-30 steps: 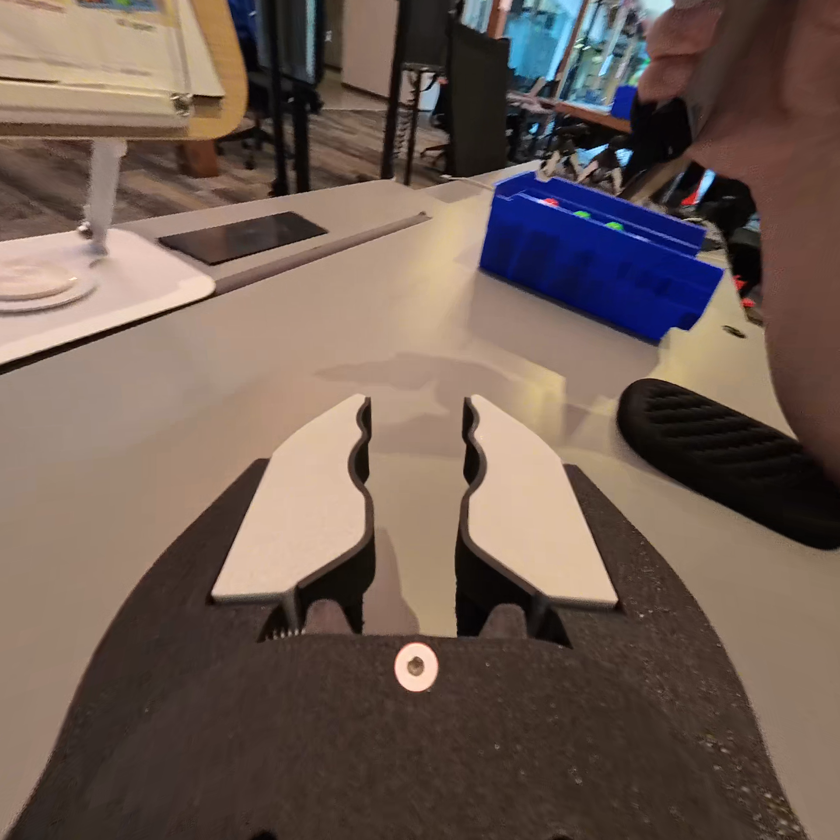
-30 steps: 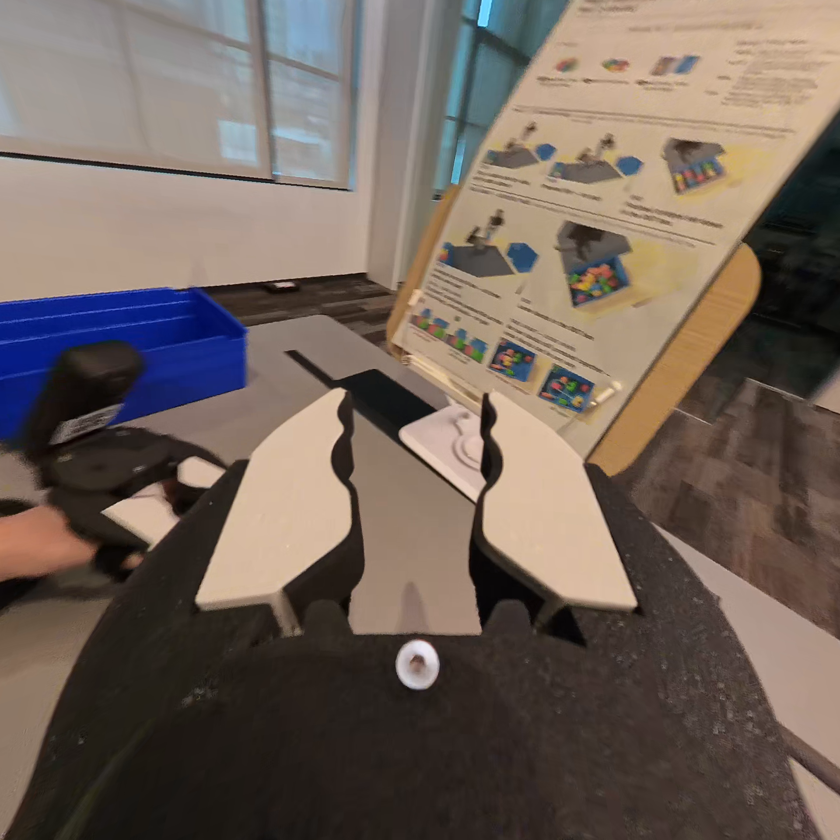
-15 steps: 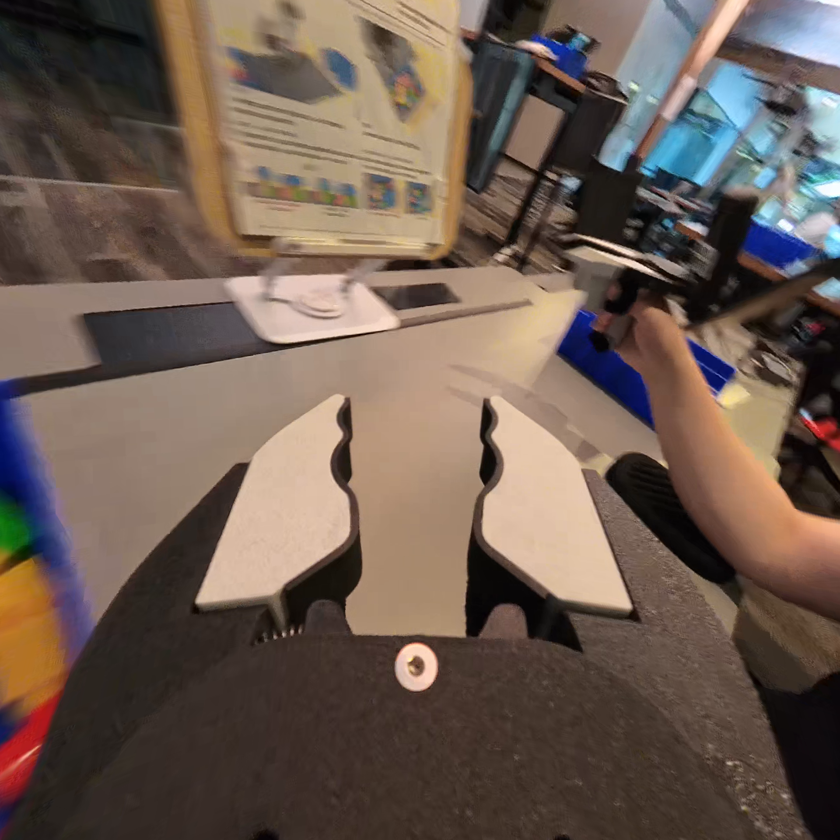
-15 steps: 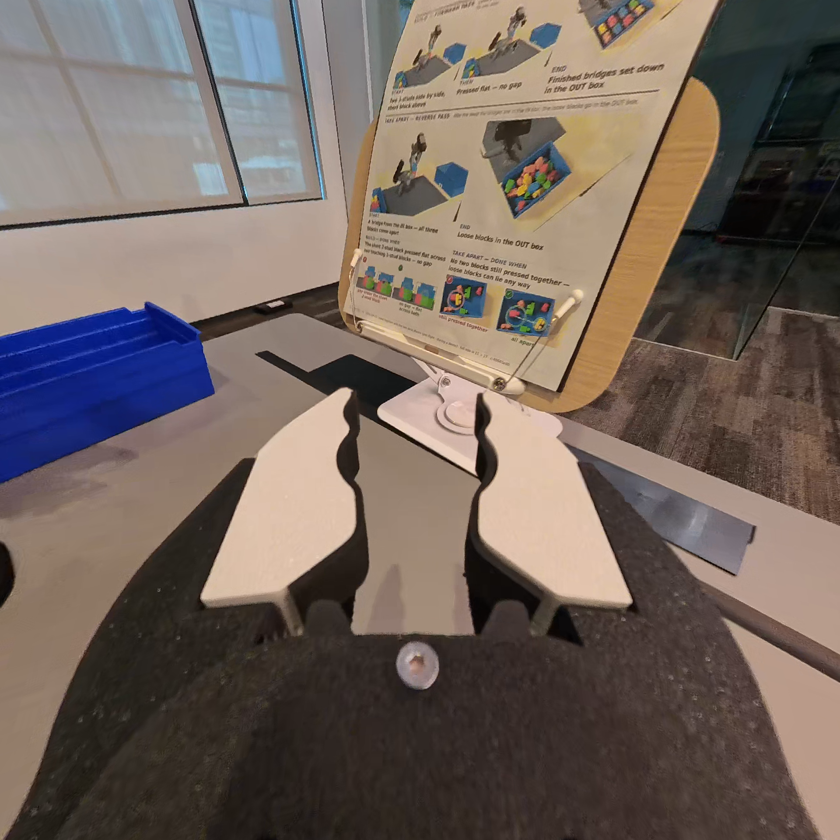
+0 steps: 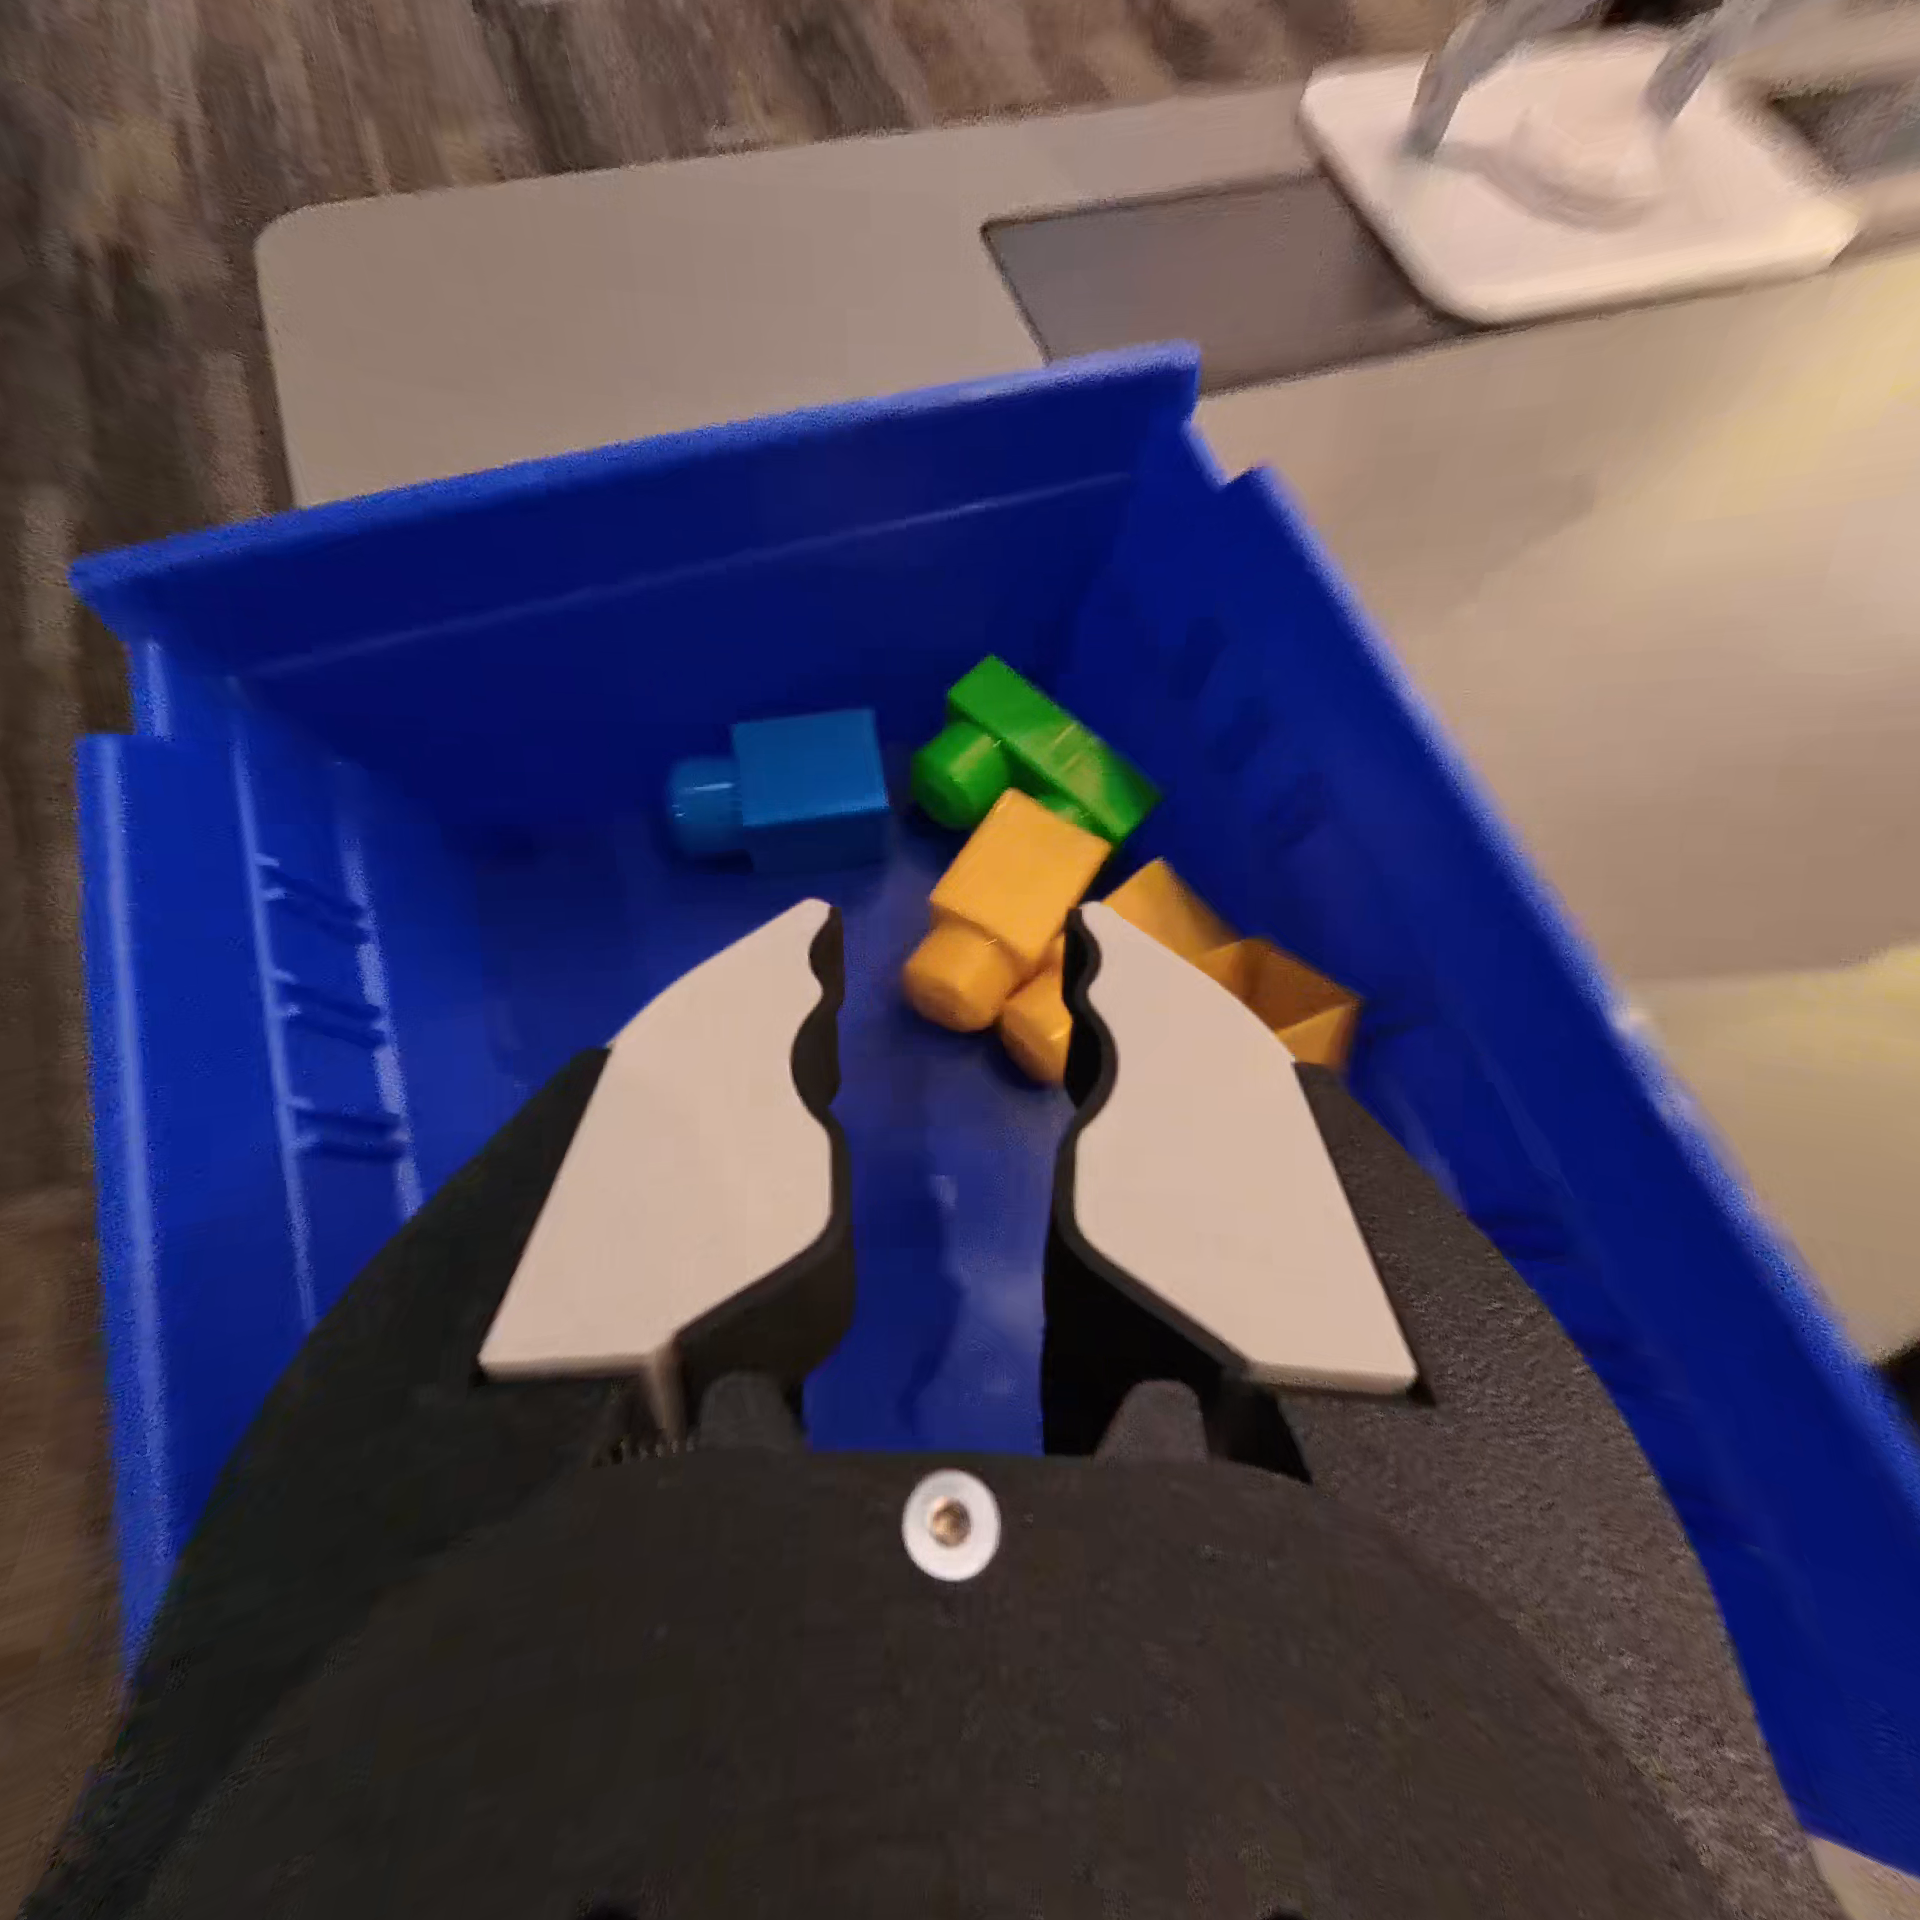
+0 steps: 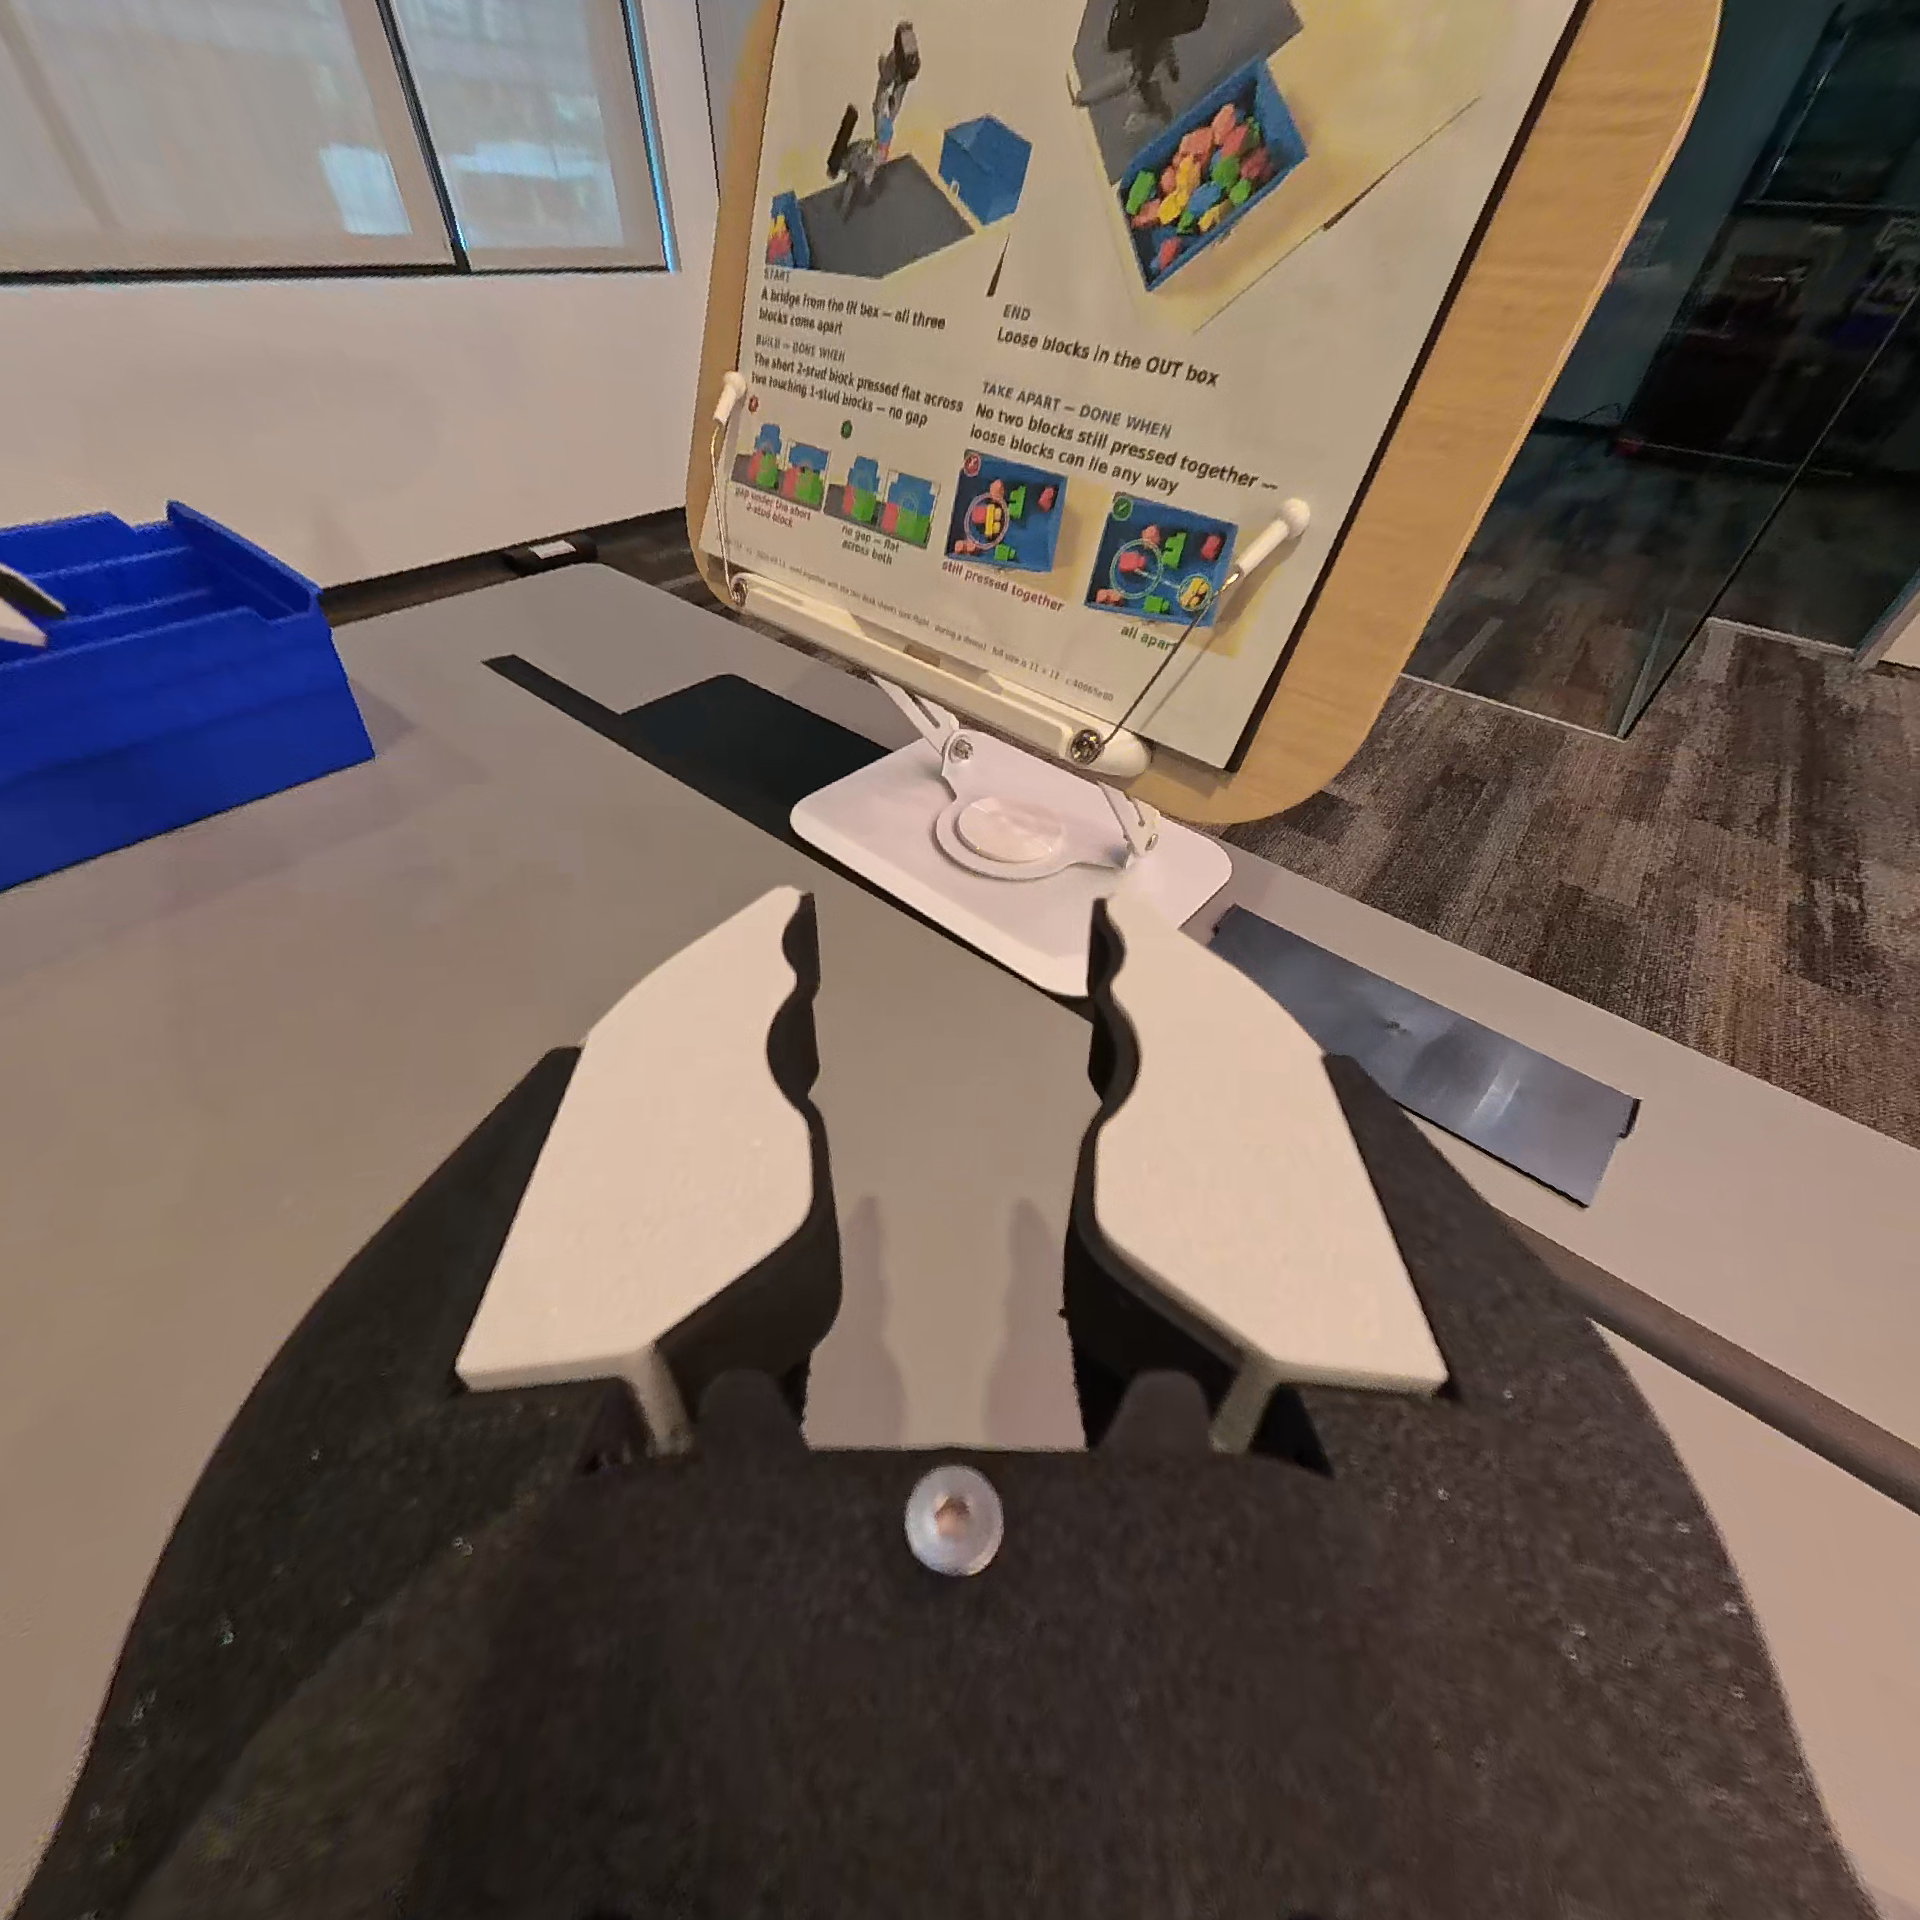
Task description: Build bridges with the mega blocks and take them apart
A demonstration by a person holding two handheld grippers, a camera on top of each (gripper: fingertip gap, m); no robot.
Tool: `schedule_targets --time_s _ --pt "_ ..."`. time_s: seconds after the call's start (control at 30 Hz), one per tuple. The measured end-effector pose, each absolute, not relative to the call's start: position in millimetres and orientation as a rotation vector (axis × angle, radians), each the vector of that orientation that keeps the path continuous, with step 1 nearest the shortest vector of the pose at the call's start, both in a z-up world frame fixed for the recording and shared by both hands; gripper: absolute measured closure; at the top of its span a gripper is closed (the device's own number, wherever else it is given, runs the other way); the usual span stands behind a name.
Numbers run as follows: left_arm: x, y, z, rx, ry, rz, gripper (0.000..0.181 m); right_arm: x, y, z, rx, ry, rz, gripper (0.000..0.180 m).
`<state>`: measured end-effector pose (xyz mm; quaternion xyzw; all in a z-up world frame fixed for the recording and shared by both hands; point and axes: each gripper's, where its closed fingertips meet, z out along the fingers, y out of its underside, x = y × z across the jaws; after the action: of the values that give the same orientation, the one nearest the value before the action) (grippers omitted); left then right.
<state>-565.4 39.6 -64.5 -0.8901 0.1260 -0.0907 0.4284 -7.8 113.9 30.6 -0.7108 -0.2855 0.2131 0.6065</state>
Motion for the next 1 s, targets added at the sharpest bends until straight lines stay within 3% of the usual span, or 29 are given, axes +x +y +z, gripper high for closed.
schedule_targets --time_s 0.13,0.53,0.77,1.0 --pt "-578 45 -99 -2.334 0.536 0.032 0.139 -3 117 29 -1.64 -0.647 0.477 0.133" --pt "-568 53 -139 -2.395 0.924 0.101 0.14 3 123 8 -1.711 -0.661 0.442 0.133" --pt "-568 54 -136 -2.341 0.892 0.112 0.15 6 123 6 -1.729 -0.66 0.433 0.133" --pt "-578 40 -77 -2.249 0.839 0.216 0.15 7 121 12 -1.714 -0.646 0.476 0.133"
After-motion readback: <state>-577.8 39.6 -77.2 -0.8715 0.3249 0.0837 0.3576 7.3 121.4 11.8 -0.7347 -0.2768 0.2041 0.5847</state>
